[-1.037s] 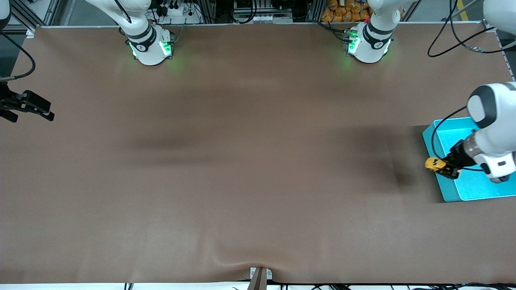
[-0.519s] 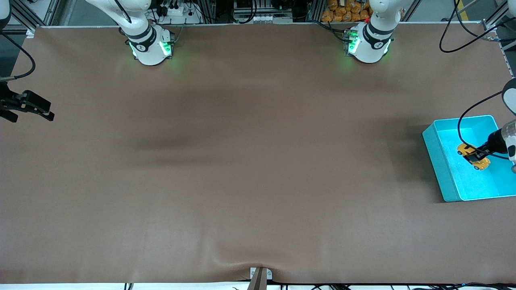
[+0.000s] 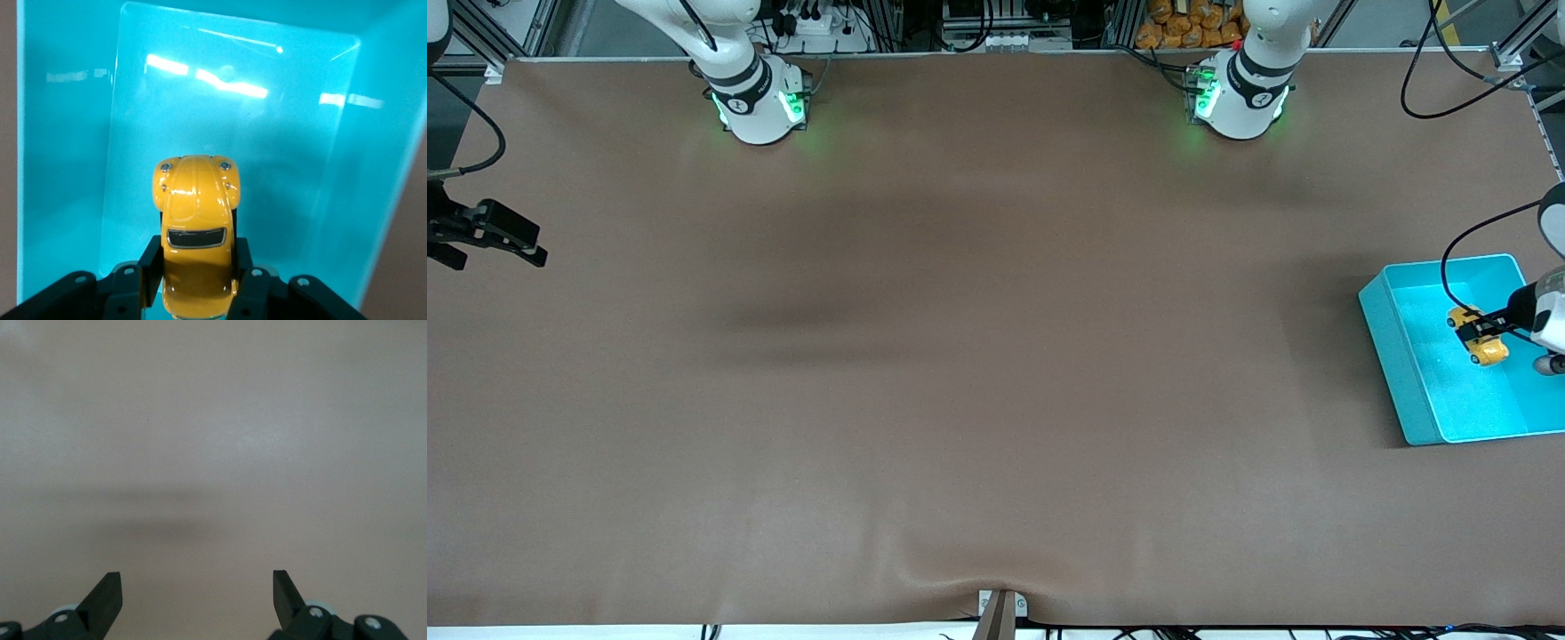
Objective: Wind and store yellow beetle car
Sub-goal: 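Lift the car with the left gripper and lower it into the bin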
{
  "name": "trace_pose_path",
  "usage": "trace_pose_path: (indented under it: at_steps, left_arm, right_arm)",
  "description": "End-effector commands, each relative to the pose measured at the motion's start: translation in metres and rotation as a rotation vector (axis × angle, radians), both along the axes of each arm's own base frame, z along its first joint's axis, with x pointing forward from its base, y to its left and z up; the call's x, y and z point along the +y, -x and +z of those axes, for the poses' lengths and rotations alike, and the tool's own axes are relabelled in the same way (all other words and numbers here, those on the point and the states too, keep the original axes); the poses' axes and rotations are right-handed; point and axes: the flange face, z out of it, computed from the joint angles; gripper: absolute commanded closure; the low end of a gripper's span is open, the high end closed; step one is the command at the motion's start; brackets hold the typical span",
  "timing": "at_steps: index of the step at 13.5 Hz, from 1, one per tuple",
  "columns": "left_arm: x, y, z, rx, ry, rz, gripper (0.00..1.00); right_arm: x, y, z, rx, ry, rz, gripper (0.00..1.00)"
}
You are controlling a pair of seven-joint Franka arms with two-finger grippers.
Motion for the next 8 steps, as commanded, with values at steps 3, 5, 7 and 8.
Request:
trace_pose_path:
  at_steps: [3,5,7,8]
  left_arm:
    - [0.037,0.010,-0.032,0.003,0.009,-0.097,1.00]
    - [0.041,0.013,-0.045,0.018,0.031,-0.148,1.00]
    - [0.049,0.017,-0.054,0.015,0.037,-0.150,1.00]
    - [0.048,0.016,-0.058,0.014,0.041,-0.151,1.00]
  right_arm:
    - [0.003,-0.001,0.005,0.000,-0.010,-0.010,0.00]
    - [0.003,-0.001,0.005,-0.002,-0.010,-0.009,0.00]
    - [0.003,-0.001,0.005,0.000,-0.010,-0.010,0.00]
    - [0.003,-0.001,0.005,0.001,-0.010,-0.009,0.00]
